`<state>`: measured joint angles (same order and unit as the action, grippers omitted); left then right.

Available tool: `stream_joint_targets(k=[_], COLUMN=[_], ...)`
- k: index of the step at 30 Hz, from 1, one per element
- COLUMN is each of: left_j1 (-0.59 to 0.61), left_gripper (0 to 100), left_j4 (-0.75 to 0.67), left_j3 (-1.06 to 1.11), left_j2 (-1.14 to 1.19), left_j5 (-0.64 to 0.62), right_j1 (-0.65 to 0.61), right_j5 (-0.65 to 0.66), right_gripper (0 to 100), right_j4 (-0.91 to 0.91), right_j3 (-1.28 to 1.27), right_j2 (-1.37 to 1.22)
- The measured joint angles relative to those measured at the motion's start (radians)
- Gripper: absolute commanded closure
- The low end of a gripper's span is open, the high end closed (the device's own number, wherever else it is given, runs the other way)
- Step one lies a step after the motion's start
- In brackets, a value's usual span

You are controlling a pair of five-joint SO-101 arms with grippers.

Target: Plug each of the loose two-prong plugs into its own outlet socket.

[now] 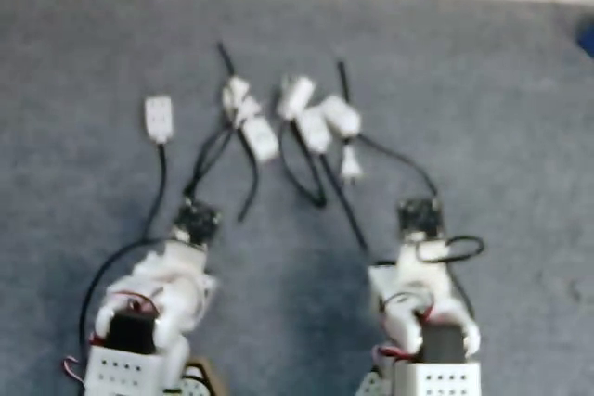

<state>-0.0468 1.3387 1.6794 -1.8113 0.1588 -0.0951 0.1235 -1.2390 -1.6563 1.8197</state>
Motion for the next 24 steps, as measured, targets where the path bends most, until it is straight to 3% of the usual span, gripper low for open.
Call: stream_joint_targets(k=[4,9,12,16,20,24], left_j1=[0.0,0.0,0.021,0.14,0.27,0.368], left_gripper=[82,82,82,82,82,82], left_j4=[0.0,-0.002,-0.035,-0.129,-0.227,-0.305], left_j3=[0.0,0.0,0.0,-0.002,-0.055,-0.158], left_j2=[0.0,0.0,0.0,0.0,0.0,0.0], left_j5=[0.0,0.008,0.121,0.256,0.275,0.273], right_j1=[0.0,0.0,0.002,0.038,0.1,0.1], right_j5=[0.055,0.377,0.528,0.543,0.413,0.397], right_gripper=[99.0,99.0,99.0,99.0,98.9,98.9], right_j4=[0.015,0.063,0.072,0.146,0.203,0.153], right_j3=[0.0,0.0,0.0,0.0,0.006,0.126], right_j2=[0.0,0.0,0.0,0.0,0.0,0.0])
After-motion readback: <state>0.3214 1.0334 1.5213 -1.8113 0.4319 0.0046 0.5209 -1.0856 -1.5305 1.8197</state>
